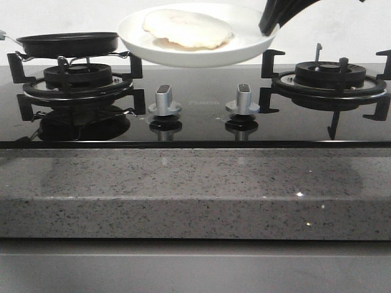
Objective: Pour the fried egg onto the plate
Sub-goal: 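Lower the plate back between the burners and release with the right gripper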
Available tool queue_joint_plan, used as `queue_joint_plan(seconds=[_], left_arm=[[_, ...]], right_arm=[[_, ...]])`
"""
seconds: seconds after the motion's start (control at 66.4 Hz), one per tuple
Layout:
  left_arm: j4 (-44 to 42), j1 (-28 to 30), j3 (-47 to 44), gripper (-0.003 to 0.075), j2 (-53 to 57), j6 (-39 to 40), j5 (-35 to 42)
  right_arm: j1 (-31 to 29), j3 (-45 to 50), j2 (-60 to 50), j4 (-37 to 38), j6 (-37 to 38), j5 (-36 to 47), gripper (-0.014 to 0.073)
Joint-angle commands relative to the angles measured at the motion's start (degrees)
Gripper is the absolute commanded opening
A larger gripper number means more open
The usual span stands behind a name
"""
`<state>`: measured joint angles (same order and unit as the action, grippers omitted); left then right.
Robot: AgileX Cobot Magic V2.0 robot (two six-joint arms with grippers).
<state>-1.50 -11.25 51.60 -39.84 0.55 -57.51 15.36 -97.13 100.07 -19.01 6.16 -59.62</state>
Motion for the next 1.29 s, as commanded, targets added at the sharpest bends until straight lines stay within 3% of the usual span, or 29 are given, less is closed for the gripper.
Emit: queue_joint_plan(seconds=[0.0, 0.271, 0.647, 0.753, 0.948, 1.174, 1.279], left_arm=[[-0.17, -0.42, 1.3, 0.0515, -0.02, 0.51, 4.0], [-0.17, -0.42, 1.3, 0.0515, -0.02, 0.51, 4.0], [-0.17, -0.42, 1.3, 0.0515, -0.02, 0.51, 4.03], [-0.17, -0.42, 1.3, 0.0515, -0.02, 0.51, 4.03], [-0.17, -0.42, 1.3, 0.0515, -0.02, 0.51, 4.03], [-0.17, -0.42, 1.3, 0.0515, -0.02, 0.51, 4.03], [-0.17, -0.42, 1.3, 0.0515, -0.02, 0.51, 4.03]], right_arm=[[-0.87, -7.31, 1.55, -1.07, -0.48, -1.73, -0.0099], [-3.44, -20.47, 12.41, -1.02, 1.41, -4.6, -0.0099], [-4.39, -24.91, 20.08, -1.34, 1.52, -5.49, -0.0089], [-4.39, -24.91, 20.62, -1.4, 1.52, -6.01, -0.0004], [-4.39, -26.15, 20.62, -1.44, 1.52, -5.7, 0.0309], [-4.19, -32.47, 19.53, -1.06, 1.34, -8.18, 0.034], [-3.18, -32.93, 16.16, 2.96, 1.04, -7.34, 0.034]])
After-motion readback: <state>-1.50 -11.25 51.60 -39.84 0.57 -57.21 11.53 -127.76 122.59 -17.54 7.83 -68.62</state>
